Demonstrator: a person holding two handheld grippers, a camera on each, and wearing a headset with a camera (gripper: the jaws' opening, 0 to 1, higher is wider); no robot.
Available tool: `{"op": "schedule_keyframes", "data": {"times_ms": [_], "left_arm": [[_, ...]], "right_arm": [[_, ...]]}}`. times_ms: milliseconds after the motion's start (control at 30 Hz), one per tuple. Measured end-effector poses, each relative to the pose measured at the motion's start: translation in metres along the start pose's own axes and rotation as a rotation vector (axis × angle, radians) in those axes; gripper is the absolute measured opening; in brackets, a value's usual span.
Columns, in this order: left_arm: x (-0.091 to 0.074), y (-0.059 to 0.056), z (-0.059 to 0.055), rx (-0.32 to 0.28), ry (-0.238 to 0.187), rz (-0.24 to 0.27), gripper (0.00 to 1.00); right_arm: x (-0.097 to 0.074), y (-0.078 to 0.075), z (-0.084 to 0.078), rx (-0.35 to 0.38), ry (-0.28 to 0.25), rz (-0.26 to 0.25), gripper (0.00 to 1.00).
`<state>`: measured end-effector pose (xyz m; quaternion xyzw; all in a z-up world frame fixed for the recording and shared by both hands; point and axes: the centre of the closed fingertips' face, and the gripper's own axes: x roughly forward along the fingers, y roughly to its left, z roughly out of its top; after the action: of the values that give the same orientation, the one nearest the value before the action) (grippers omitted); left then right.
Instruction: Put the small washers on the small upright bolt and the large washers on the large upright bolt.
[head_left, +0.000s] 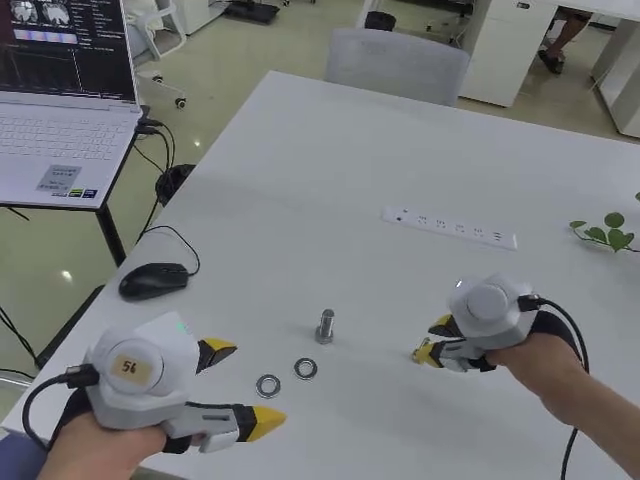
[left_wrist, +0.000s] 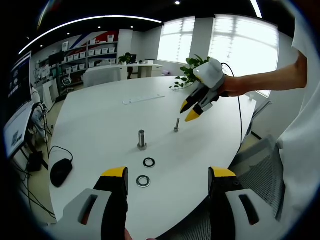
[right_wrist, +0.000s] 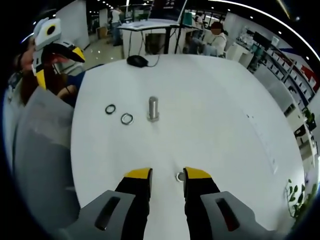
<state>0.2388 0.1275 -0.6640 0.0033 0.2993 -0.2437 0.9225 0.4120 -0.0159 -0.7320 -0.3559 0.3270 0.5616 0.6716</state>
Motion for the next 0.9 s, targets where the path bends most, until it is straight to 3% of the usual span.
{"op": "schedule_keyframes", "data": {"times_ms": [400, 900], "left_arm": [[0.003, 0.004, 0.001, -0.006, 0.001, 0.005, 0.64], [0.012, 0.006, -0.003, -0.024, 0.014, 0.006, 0.64]], "right_arm": [[0.038, 0.043, 0.027, -0.131, 0.015, 0.158, 0.26], [0.078, 0.068, 0.043, -0.253, 0.047, 0.264, 0.26]]}}
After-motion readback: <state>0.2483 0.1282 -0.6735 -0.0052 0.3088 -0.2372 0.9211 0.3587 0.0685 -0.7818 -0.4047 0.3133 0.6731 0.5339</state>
